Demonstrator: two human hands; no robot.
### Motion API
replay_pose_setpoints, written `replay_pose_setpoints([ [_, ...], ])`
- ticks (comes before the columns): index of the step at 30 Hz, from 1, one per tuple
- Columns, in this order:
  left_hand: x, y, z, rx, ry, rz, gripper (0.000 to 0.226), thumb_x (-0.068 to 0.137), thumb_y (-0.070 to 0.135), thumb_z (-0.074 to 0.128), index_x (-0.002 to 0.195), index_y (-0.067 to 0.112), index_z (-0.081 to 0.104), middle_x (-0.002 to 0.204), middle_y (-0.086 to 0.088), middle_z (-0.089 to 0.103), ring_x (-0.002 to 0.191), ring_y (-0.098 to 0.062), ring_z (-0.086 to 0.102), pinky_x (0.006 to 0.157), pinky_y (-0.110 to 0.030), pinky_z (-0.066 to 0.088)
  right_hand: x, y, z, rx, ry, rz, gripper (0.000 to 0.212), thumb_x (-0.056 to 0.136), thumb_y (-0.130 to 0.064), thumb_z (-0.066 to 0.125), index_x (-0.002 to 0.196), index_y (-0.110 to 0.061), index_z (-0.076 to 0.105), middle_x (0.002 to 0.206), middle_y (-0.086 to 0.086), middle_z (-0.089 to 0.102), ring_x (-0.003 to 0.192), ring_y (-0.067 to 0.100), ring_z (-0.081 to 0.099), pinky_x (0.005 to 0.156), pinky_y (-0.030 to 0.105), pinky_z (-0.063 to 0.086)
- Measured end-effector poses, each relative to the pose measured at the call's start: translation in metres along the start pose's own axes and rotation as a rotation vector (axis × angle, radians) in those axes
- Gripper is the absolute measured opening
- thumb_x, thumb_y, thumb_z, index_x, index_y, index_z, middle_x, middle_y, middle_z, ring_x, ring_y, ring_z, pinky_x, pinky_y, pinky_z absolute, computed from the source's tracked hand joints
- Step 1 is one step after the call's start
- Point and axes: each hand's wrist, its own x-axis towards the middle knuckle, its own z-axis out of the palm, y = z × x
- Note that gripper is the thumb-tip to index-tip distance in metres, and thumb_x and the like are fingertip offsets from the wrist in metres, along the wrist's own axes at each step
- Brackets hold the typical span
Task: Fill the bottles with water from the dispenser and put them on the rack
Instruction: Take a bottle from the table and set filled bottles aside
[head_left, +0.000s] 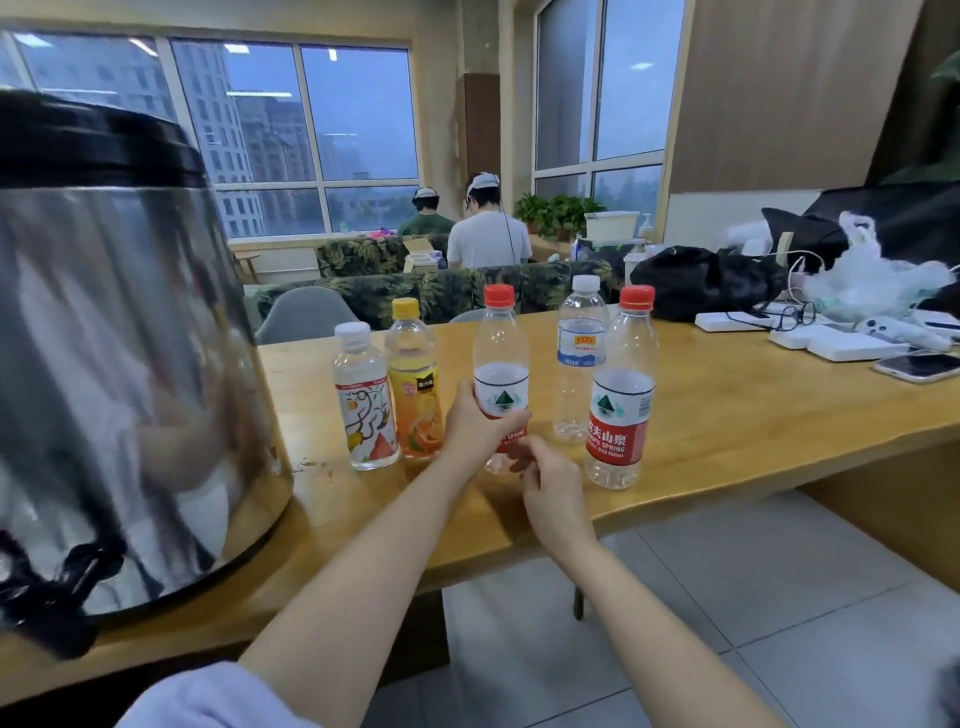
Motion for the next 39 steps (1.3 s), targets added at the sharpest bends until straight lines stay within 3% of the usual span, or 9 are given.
replay_pose_setpoints([
  [7,-0.114,0.014,-0.069,-0.038,0.104,0.028,0.064,0.074,0.008,0.079,0.123,0.026,0.041,0.109,0.011,0.056,0.102,-0.008,0.055,0.089,-0.027,0.046,-0.032,-0.053,-0.003,0.116,0.033,0.000,0.034,0.085,0.013,0.047,0.092,-0.020,0.055,0.079,-0.005,0.062,0.073,0.011,0.060,0.070,0.023,0.042],
  [10,-0.163,0.013,-0.103,-0.056,0.086,0.026,0.060,0.071,0.007,0.078,0.120,0.025,0.049,0.103,0.009,0.066,0.095,-0.007,0.063,0.077,-0.022,0.053,-0.036,-0.099,-0.007,0.183,0.013,-0.072,0.014,0.103,-0.030,0.040,0.098,-0.024,0.051,0.076,-0.011,0.061,0.067,0.009,0.060,0.063,0.032,0.046],
  [12,-0.193,0.010,-0.124,-0.013,0.057,0.032,0.057,0.070,0.005,0.077,0.118,0.026,0.053,0.100,0.010,0.068,0.092,-0.007,0.065,0.069,-0.012,0.048,-0.037,-0.132,-0.013,0.187,-0.011,-0.105,0.044,0.099,-0.058,0.024,0.087,-0.026,0.051,0.066,-0.008,0.060,0.058,0.010,0.057,0.058,0.034,0.044],
  [14,-0.218,0.005,-0.143,0.068,0.037,0.033,0.061,0.067,0.006,0.077,0.119,0.028,0.051,0.101,0.011,0.067,0.092,-0.008,0.065,0.067,-0.012,0.047,-0.038,-0.167,-0.020,0.160,-0.063,-0.128,0.062,0.097,-0.063,0.015,0.071,-0.021,0.052,0.057,-0.005,0.055,0.053,0.014,0.054,0.056,0.033,0.040],
  [20,-0.263,-0.022,-0.183,0.466,0.190,0.057,0.077,0.063,0.037,0.086,0.123,0.040,0.038,0.104,0.024,0.055,0.095,-0.002,0.056,0.075,-0.023,0.049,-0.052,-0.219,-0.011,-0.671,-0.247,-0.360,0.082,0.086,-0.075,0.007,0.060,-0.014,0.055,0.060,0.001,0.051,0.061,0.022,0.054,0.053,0.028,0.037],
  [24,-0.283,-0.047,-0.203,0.559,0.242,0.098,0.066,0.066,0.048,0.084,0.119,0.036,0.046,0.101,0.025,0.058,0.090,0.001,0.057,0.072,-0.013,0.047,-0.069,-0.223,0.014,-0.737,-0.318,-0.356,0.067,0.097,-0.062,0.016,0.059,-0.016,0.046,0.060,0.001,0.048,0.067,0.024,0.056,0.056,0.027,0.039],
  [28,-0.290,-0.067,-0.229,0.240,0.025,-0.056,0.060,0.063,0.035,0.088,0.114,0.035,0.055,0.104,0.016,0.069,0.098,-0.004,0.065,0.084,-0.020,0.054,-0.085,-0.225,0.032,-0.562,-0.317,-0.522,0.060,0.093,-0.051,0.017,0.059,-0.012,0.046,0.058,0.003,0.049,0.059,0.020,0.052,0.049,0.028,0.035],
  [34,-0.296,-0.078,-0.258,-0.035,-0.348,-0.212,0.061,0.063,0.033,0.084,0.118,0.020,0.059,0.106,-0.002,0.073,0.102,-0.023,0.069,0.092,-0.039,0.054,-0.086,-0.230,0.043,-0.175,-0.825,-0.534,0.041,0.101,-0.050,0.031,0.069,-0.026,0.043,0.068,-0.005,0.048,0.063,0.014,0.045,0.063,0.034,0.039],
  [39,-0.297,-0.091,-0.267,-0.118,-0.473,-0.265,0.052,0.067,0.035,0.078,0.111,0.014,0.061,0.100,-0.007,0.071,0.097,-0.028,0.068,0.091,-0.040,0.053,-0.082,-0.235,0.034,-0.033,-1.029,-0.386,0.018,0.099,-0.033,0.051,0.108,-0.021,0.059,0.100,-0.006,0.061,0.087,0.006,0.056,0.075,0.020,0.045],
])
